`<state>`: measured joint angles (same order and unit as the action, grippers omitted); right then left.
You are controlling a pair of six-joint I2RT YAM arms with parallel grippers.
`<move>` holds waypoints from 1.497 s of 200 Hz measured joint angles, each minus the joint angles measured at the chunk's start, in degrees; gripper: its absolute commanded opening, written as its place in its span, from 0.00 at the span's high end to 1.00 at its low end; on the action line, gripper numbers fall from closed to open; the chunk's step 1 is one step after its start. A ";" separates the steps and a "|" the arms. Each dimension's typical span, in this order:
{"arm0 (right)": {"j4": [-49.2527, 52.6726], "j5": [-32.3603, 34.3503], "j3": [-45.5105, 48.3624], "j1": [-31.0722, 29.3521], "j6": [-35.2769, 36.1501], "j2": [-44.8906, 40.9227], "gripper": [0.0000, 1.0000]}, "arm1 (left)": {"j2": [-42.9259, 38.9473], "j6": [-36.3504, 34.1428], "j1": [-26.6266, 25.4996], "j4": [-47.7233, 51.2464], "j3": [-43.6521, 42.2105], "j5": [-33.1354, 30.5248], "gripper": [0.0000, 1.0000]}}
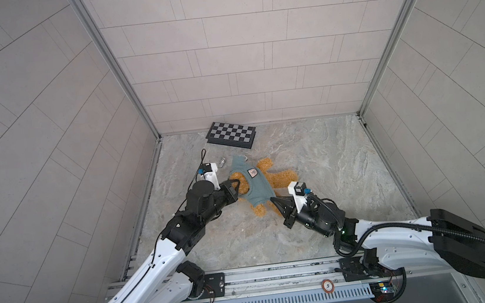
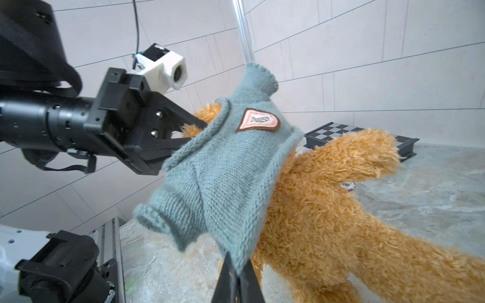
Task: Dress the teddy bear
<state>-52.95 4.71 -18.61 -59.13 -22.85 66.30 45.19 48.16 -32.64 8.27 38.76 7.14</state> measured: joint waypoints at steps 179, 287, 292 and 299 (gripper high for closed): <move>-6.34 -12.04 -6.40 4.81 -8.00 18.82 1.00 | -0.02 0.94 2.25 -5.77 0.37 8.26 1.00; -3.98 -13.57 -0.50 5.03 -0.90 4.92 0.58 | 1.38 -18.69 0.61 7.54 10.51 9.09 1.00; -0.98 -14.03 -0.68 5.03 0.72 2.27 0.58 | 1.77 -20.39 0.26 8.15 11.37 9.07 1.00; 3.89 -14.80 -1.33 4.96 2.78 -1.90 0.55 | 2.32 -23.19 -0.48 9.07 12.52 9.01 1.00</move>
<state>-49.06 -10.09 -19.94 -54.17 -20.08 64.40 47.51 24.97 -33.12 17.34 51.29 16.14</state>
